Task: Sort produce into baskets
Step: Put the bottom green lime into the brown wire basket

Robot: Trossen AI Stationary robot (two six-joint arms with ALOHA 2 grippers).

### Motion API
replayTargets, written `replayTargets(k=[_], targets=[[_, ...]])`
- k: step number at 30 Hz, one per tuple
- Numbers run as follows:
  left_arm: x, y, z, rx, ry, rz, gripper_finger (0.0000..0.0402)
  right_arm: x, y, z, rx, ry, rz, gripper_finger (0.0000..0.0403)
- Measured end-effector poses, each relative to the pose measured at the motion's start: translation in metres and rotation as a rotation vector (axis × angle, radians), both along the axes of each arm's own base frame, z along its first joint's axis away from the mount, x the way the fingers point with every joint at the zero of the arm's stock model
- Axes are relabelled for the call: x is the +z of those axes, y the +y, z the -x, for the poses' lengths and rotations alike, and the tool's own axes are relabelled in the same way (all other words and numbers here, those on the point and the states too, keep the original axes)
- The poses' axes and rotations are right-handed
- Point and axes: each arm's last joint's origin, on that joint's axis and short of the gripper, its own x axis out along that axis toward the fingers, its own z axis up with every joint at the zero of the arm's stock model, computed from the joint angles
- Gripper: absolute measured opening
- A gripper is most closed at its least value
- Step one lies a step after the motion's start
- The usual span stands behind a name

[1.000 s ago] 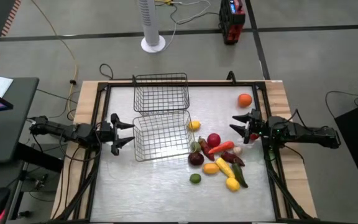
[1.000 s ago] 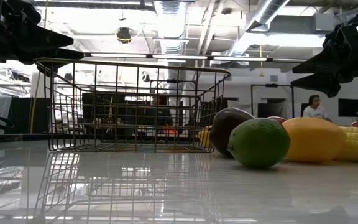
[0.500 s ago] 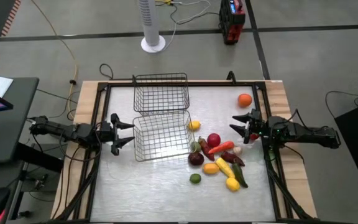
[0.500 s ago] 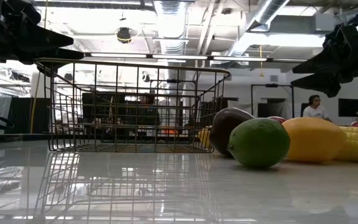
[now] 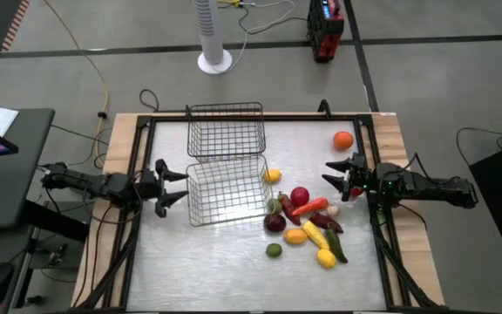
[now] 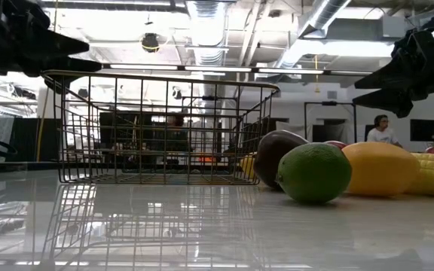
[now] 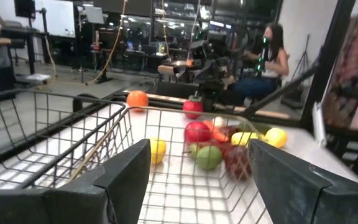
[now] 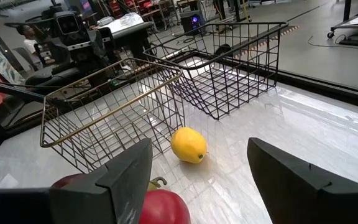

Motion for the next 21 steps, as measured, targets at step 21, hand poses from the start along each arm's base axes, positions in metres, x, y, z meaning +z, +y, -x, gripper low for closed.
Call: replayTargets(k=[21], targets=[[0.015,0.005,0.003,0.129,-0.213,0.309,0.0256,0.000,0.000,0.000,0.027,0.063,0.163,0.0292]])
